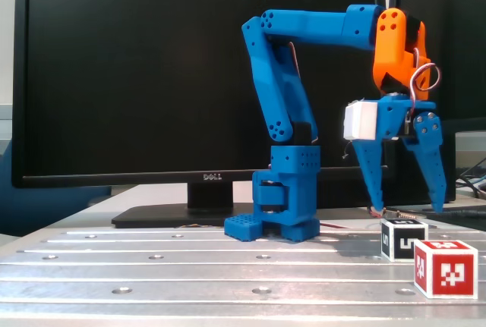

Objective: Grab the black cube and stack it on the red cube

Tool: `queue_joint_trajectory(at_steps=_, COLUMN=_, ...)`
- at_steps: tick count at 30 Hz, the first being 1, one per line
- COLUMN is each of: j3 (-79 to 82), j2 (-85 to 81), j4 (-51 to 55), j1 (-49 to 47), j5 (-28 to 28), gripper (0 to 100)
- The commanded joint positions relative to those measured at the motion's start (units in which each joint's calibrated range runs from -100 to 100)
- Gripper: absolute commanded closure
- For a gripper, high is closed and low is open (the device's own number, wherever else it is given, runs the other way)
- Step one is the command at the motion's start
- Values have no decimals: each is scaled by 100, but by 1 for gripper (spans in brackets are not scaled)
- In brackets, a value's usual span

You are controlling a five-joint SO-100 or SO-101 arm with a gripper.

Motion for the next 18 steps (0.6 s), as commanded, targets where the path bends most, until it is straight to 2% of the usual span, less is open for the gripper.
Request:
queue_joint_trajectory(at_steps=1, j3=17, j2=10, j4=27, j1=5, j5=-29, gripper=69)
queue_joint_trajectory(at_steps=18, j3=207, j2=85, j4=-247, j1=-32, j5=14, gripper=68)
